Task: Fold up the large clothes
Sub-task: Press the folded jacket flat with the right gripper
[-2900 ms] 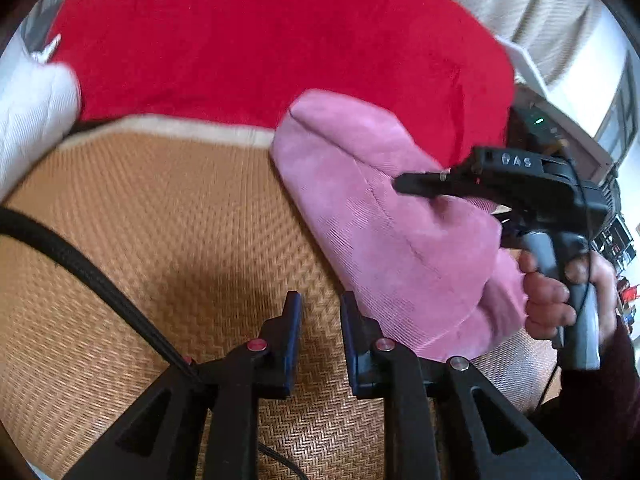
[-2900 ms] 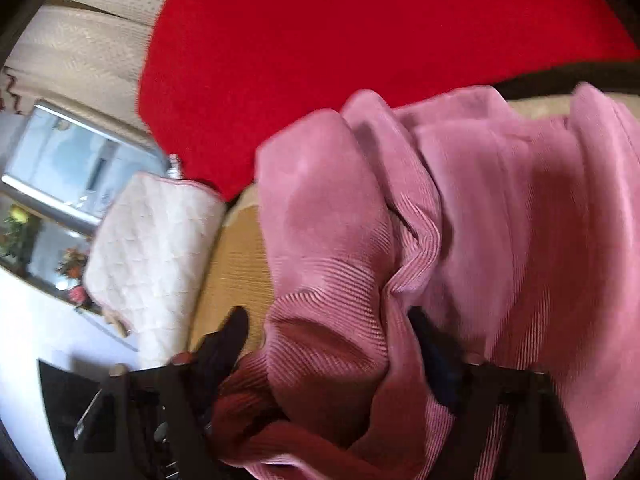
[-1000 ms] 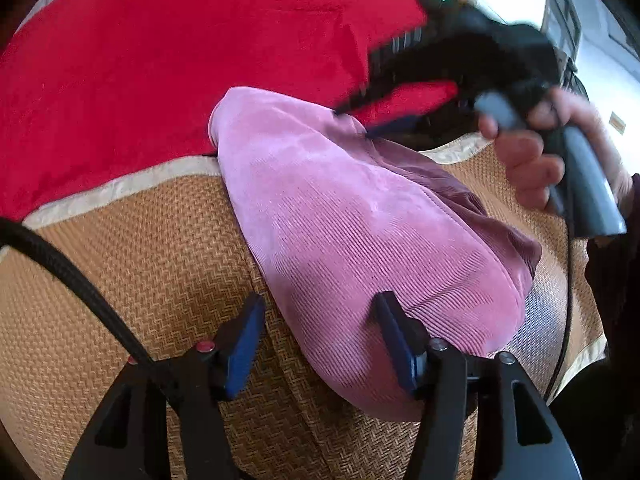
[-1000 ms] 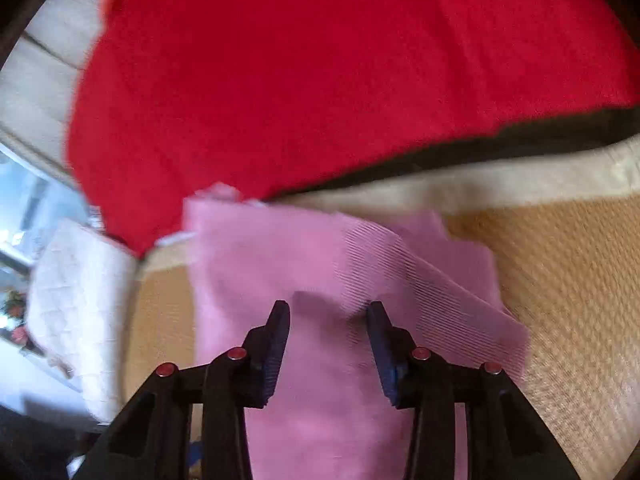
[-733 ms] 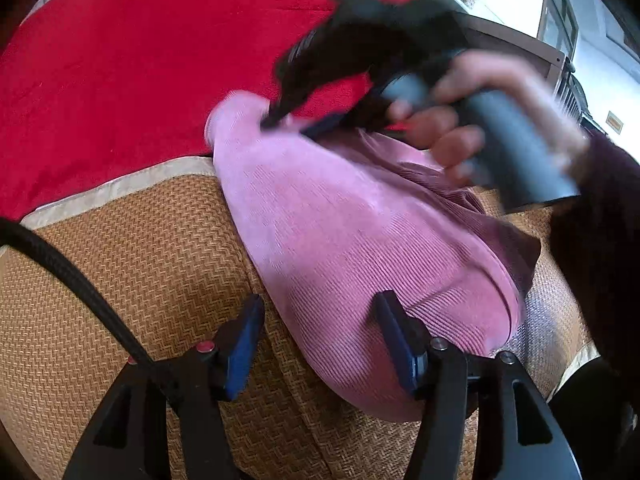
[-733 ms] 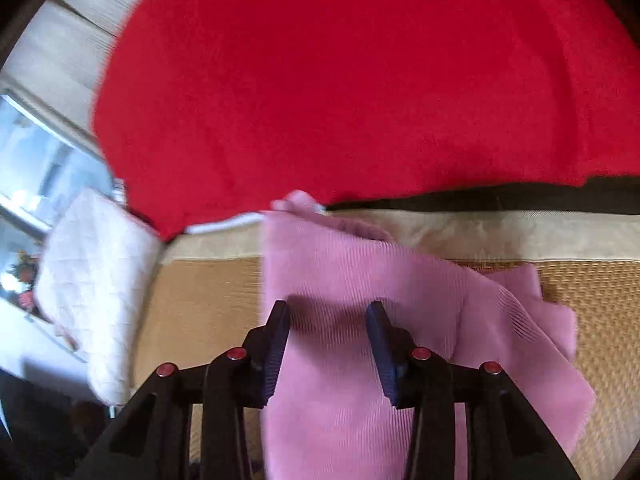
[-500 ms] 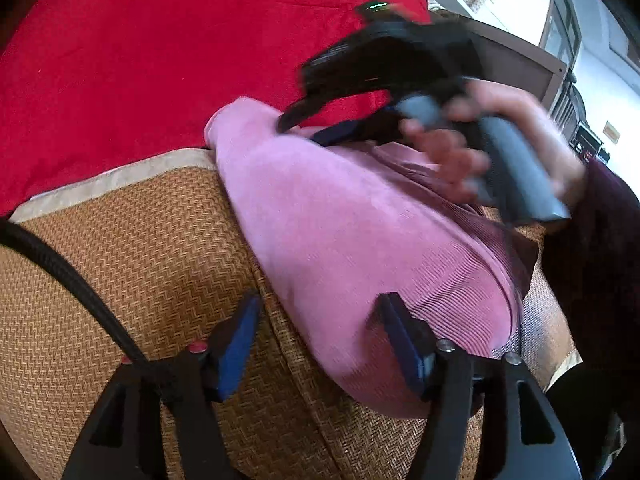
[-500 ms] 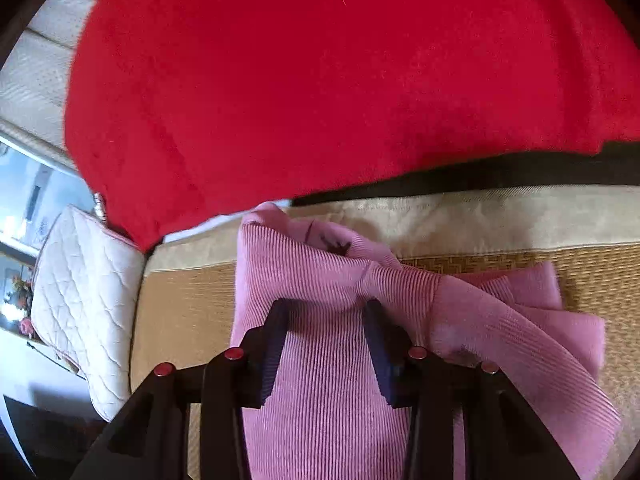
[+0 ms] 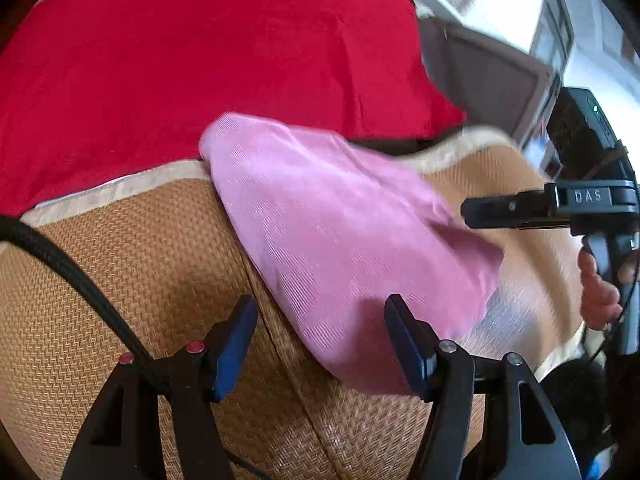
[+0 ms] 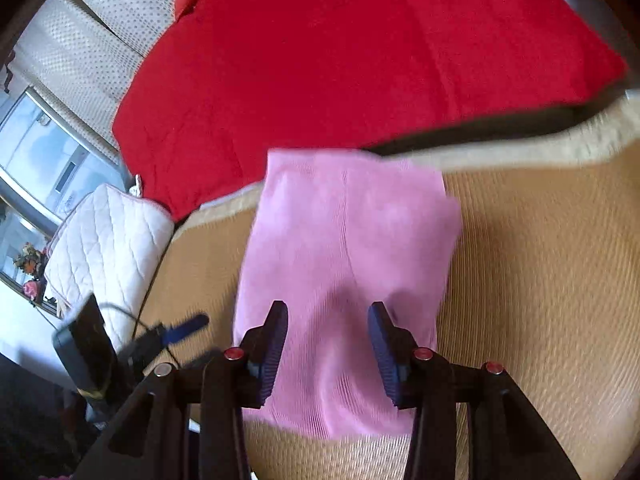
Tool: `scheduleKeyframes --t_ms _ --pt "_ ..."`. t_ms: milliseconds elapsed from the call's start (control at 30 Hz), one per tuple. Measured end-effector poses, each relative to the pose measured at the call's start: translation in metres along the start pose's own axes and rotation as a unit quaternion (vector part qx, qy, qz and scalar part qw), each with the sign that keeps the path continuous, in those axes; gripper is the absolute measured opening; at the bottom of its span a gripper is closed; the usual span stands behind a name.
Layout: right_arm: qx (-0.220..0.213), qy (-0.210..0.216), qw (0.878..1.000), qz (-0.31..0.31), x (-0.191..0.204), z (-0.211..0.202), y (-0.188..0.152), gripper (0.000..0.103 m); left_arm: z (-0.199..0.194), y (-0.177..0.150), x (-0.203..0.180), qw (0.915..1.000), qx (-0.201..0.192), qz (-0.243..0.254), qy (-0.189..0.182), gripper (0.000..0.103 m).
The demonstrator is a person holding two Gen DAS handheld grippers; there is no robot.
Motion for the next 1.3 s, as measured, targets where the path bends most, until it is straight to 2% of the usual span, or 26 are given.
scheduleKeyframes --t_ms 33,133,167,333,467,567,633,767,800,900,1033,1300 --pt "0.007 -0.004 1.000 0.002 -0.004 0.005 -0.011 0.043 0.009 -0.008 -0.001 0.9997 0.014 0.013 0.015 0.069" --pt "0.043 -0.044 0.998 0.028 -0.033 0.037 -0.042 0.043 0.016 -0.014 -0.002 0.9989 0.014 0.035 0.029 0.073" --pt "0.046 -0.034 0.998 0.040 -0.038 0.045 -0.049 0.043 0.015 -0.014 -0.001 0.9988 0.015 0.035 0.030 0.073" --pt "0.038 -0.039 0.998 0.025 -0.028 0.029 -0.038 0.043 0.011 -0.013 0.002 0.9986 0.011 0.033 0.041 0.073" --pt "-0.020 -0.028 0.999 0.016 -0.015 0.004 -0.004 0.043 0.007 -0.013 -0.002 0.9978 0.006 0.043 0.049 0.073" --pt "-0.046 -0.022 0.999 0.016 -0.010 0.006 0.016 0.043 0.007 -0.010 -0.006 0.9976 0.004 0.046 0.051 0.073" --pt "-0.037 -0.017 0.999 0.022 -0.012 0.021 0.022 0.043 0.007 -0.011 -0.007 0.9975 0.003 0.047 0.053 0.073" --pt "0.021 -0.028 0.998 0.054 -0.032 0.083 0.013 0.038 0.006 -0.010 -0.008 0.9973 -0.001 0.049 0.055 0.073" --pt "0.017 -0.021 0.998 0.060 -0.032 0.086 0.015 0.038 0.005 -0.009 -0.007 0.9970 -0.001 0.052 0.057 0.073" --pt "0.011 -0.035 0.999 0.038 -0.025 0.077 0.017 0.038 0.003 -0.009 -0.009 0.9963 -0.001 0.056 0.066 0.073" --pt "-0.001 -0.022 0.999 0.042 -0.022 0.064 0.005 0.040 0.002 -0.010 -0.010 0.9952 -0.004 0.059 0.078 0.073" --pt "-0.043 -0.009 0.999 0.029 -0.024 0.005 -0.009 0.041 0.002 -0.011 -0.013 0.9935 -0.006 0.063 0.094 0.073"
Point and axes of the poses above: each gripper's, at about its wrist camera, not at the fingertips, and z roughly the way its jaws point, x to its left, y to its top, the point moved 10 cm from there along z, roughly the way its jaws point, and after that the axes turned 3 degrees about -y, right-handed, at the moved point
